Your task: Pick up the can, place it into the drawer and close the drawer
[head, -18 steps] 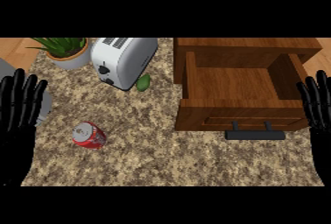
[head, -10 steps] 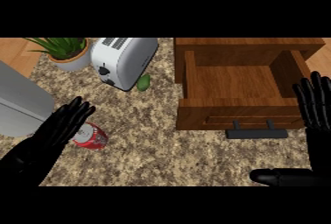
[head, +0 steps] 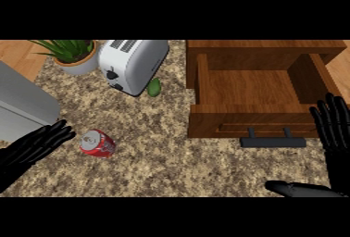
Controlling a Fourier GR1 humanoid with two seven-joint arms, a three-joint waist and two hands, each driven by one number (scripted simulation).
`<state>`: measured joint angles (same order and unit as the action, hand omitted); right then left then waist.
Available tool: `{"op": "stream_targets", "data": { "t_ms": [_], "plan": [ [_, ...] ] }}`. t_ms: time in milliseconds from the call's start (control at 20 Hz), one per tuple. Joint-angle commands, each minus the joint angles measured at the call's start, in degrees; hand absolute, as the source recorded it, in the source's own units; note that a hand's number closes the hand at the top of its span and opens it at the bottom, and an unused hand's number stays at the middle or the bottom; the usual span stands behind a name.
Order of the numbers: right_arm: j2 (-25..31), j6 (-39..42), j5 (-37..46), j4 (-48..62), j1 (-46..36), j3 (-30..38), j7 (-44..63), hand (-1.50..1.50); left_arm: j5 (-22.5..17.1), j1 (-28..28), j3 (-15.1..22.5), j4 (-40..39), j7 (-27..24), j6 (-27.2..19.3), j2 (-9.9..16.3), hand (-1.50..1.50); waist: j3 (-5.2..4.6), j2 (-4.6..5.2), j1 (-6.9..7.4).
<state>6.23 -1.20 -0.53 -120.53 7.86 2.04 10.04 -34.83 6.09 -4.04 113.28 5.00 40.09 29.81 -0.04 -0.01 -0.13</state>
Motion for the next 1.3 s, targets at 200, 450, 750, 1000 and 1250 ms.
{"op": "stream_targets", "data": {
  "t_ms": [200, 450, 750, 1000, 1250],
  "plan": [
    [-0.8, 1.9, -1.5, -0.4, 2.9, 1.8, -1.3, -1.5, -9.2, 1.1, -4.1, 0.5, 7.7, 0.8, 0.8, -1.5, 0.05, -0.05, 0.13],
    [-2.2, 2.7, 0.6, -0.3, 6.1, 0.5, -4.3, -1.5, -9.4, -5.0, -6.0, -8.1, 9.3, 2.6, 1.1, -1.5, 0.05, -0.01, -0.18],
    [-1.1, 5.9, -3.2, 3.8, 5.7, 5.1, -7.6, -1.5, -2.9, -5.2, -6.6, -7.4, 9.3, 3.3, -4.3, -1.5, 0.05, -0.03, -0.01],
    [-0.1, 7.9, -3.8, 0.0, 7.0, 5.9, -4.7, -1.5, 3.5, -10.6, -6.5, -15.4, 7.0, 7.2, -5.9, -1.5, 0.04, 0.0, -0.21],
    [-1.9, 8.5, -3.1, 1.1, 9.2, 7.0, -8.9, -1.5, 12.7, -6.5, -6.1, -17.1, 0.7, 10.5, -11.9, -1.5, 0.03, -0.02, -0.1]
  ]
}}
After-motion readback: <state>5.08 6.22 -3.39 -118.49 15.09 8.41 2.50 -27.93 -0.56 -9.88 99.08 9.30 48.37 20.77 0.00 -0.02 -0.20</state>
